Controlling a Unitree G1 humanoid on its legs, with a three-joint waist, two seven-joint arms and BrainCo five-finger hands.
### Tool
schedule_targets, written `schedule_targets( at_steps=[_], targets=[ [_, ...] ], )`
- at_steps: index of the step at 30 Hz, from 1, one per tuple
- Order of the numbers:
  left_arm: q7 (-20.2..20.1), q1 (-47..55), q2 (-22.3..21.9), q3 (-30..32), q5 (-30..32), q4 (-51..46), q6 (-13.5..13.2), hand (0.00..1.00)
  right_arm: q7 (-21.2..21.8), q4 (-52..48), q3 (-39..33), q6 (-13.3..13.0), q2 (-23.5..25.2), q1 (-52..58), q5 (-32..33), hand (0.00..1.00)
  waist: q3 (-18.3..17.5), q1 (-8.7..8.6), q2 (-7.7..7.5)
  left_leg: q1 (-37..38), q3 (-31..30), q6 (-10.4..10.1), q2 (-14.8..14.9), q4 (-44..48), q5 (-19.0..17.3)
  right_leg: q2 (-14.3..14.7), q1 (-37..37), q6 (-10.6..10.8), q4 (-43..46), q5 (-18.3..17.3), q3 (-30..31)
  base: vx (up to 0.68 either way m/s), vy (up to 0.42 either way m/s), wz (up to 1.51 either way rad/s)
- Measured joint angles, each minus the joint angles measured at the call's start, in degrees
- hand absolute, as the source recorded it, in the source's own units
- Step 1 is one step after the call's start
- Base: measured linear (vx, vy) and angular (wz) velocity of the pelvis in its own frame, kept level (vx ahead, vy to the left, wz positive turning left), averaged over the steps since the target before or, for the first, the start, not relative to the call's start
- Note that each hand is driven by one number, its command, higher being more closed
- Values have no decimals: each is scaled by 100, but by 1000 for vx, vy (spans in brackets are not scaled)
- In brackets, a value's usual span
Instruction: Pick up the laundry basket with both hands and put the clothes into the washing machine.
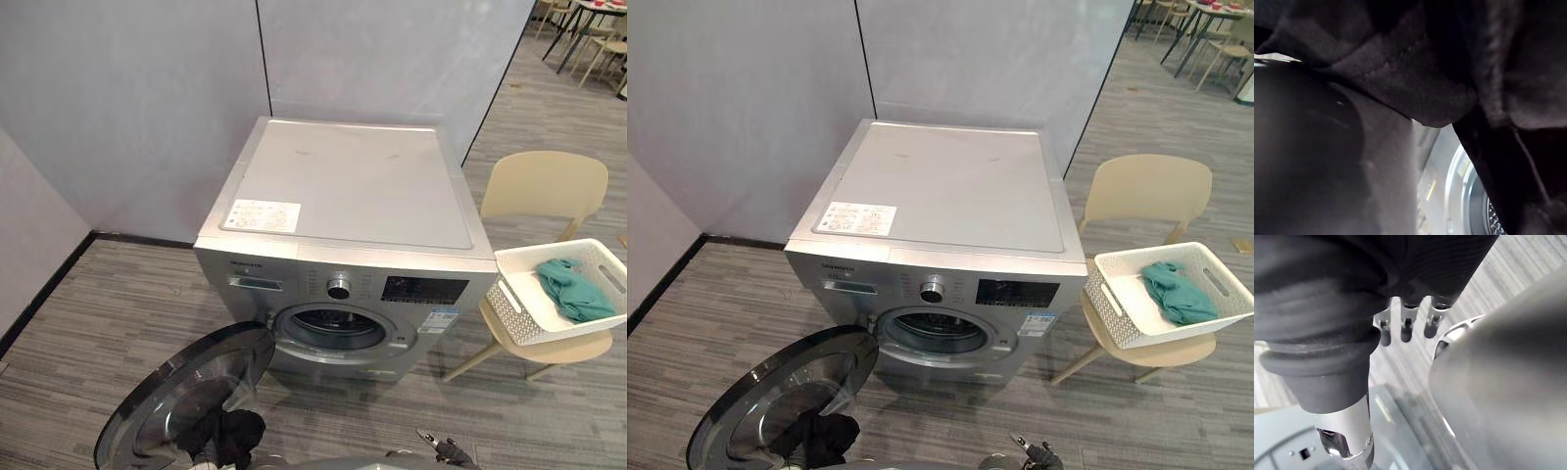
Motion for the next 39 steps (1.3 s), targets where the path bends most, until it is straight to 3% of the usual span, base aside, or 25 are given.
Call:
schedule_targets(
  at_steps=[3, 4, 5, 7, 9, 10, 11, 13, 15, 17, 22, 25, 28, 30, 32, 35, 39],
  targets=[
    [4, -4, -10, 5, -3, -22, -14, 100, 1, 99, 11, -6, -29, -47, 0, 0, -20, 19, 57, -154, -131, -142, 296, 527, -292, 289, 254, -78, -220, -66, -113, 46, -107, 16],
    [9, 32, -18, 9, -4, -23, -15, 100, 0, 98, 37, -12, -40, -54, -2, 0, -15, 17, 165, -348, -227, -218, 489, 984, -492, 442, 323, -100, -326, -88, -144, 57, -62, 3],
    [8, 38, 0, 25, -6, -41, -16, 100, -2, 108, 86, -12, -46, -98, -2, 0, -7, 18, 136, -622, -382, -252, 597, 1579, -553, 555, 401, -125, -391, -102, -164, 59, -89, 3],
    [16, 117, -45, 74, -64, -253, -7, 100, -4, 231, 274, -9, -160, -128, 0, 0, 143, 36, 269, -1418, -1003, -99, 739, 3460, -304, 761, 656, -218, -386, -136, -106, 55, -77, -10],
    [13, 156, -49, 7, -209, -265, -6, 100, -8, 271, 334, -11, -209, -133, -11, 0, 154, 48, 278, -1578, -1196, -473, 693, 3913, 106, 775, 840, -253, -507, -115, 8, 100, -47, -24],
    [14, 143, -26, 8, -243, -270, -9, 100, -7, 271, 341, -9, -202, -136, -14, 0, 173, 45, 222, -1600, -1176, -453, 670, 3933, 172, 739, 879, -259, -550, -92, 24, 157, -2, -24],
    [16, 135, -41, 10, -257, -268, -9, 100, -10, 263, 352, -7, -193, -155, -28, 0, 166, 43, 139, -1497, -1053, -348, 733, 3727, -41, 681, 874, -304, -586, -10, 70, 122, 41, -20],
    [0, 163, -96, 5, -255, -264, -2, 100, -14, 221, 343, -7, -220, -189, -162, 0, 183, 11, 248, -1258, -882, -329, 685, 2852, -480, 618, 804, -286, -588, 19, 136, 137, 93, -24],
    [-9, 204, -239, 13, -249, -258, -1, 100, -6, 196, 326, -6, -411, -277, -252, 0, 286, 28, 468, -811, -1211, -264, 263, 1217, -471, 515, 671, -136, -556, 75, 394, 111, 247, -51],
    [0, 309, -218, 12, -246, -222, 6, 100, 18, 146, 374, -6, -298, -269, -310, 0, 315, 36, 382, -616, -905, -93, 132, 1281, -561, 397, 691, -51, -556, 107, 653, 68, 163, -58],
    [-54, 308, -47, -190, -199, -224, 18, 100, 121, 50, 378, -9, -253, -118, -384, 0, 282, 7, 252, -706, -719, 35, 10, 1519, -797, 234, 528, 86, -498, 87, 810, 47, 115, -21],
    [-74, 14, -8, -577, -121, -445, 20, 100, 122, -59, 411, -29, -331, -275, -390, 0, 557, -11, 309, -1436, -777, 92, 60, 2291, -974, 123, -367, 155, 608, -332, 908, -74, 77, -7],
    [77, -255, 55, -1297, -268, -1808, 0, 100, 83, -687, 631, -72, -396, -624, -325, 0, 1297, 17, 346, -2638, -851, 165, 17, 3452, -1245, -213, -1813, 173, 2504, -1005, 1123, -224, 40, 1],
    [220, -442, 9, -1581, -513, -2569, -75, 100, -30, -1146, 860, -118, -415, -743, -150, 0, 1606, 21, 334, -3352, -964, 176, 13, 4256, -1542, -366, -2590, 186, 3520, -1403, 1241, -275, 21, 8],
    [308, -724, -50, -1950, -948, -3391, -189, 100, -182, -1684, 983, -190, -397, -836, 76, 0, 1864, 45, 198, -4099, -1066, 156, 35, 5104, -1831, -510, -3397, 175, 4547, -1819, 1389, -238, -17, 7],
    [303, -1232, -190, -2618, -1656, -4149, -318, 100, -375, -2174, 1087, -333, -400, -964, 290, 0, 1985, 44, 114, -5078, -1241, 163, 51, 5808, -1967, -543, -4351, 130, 5302, -2021, 1474, -188, -11, -4],
    [296, -2106, -422, -2935, -1894, -4401, -323, 100, -518, -2681, 1182, -376, -397, -1099, 461, 0, 2123, 50, 12, -5925, -1304, 104, 227, 6378, -2022, -426, -5257, 45, 5881, -2102, 1606, -104, -17, -23]
  ],
)
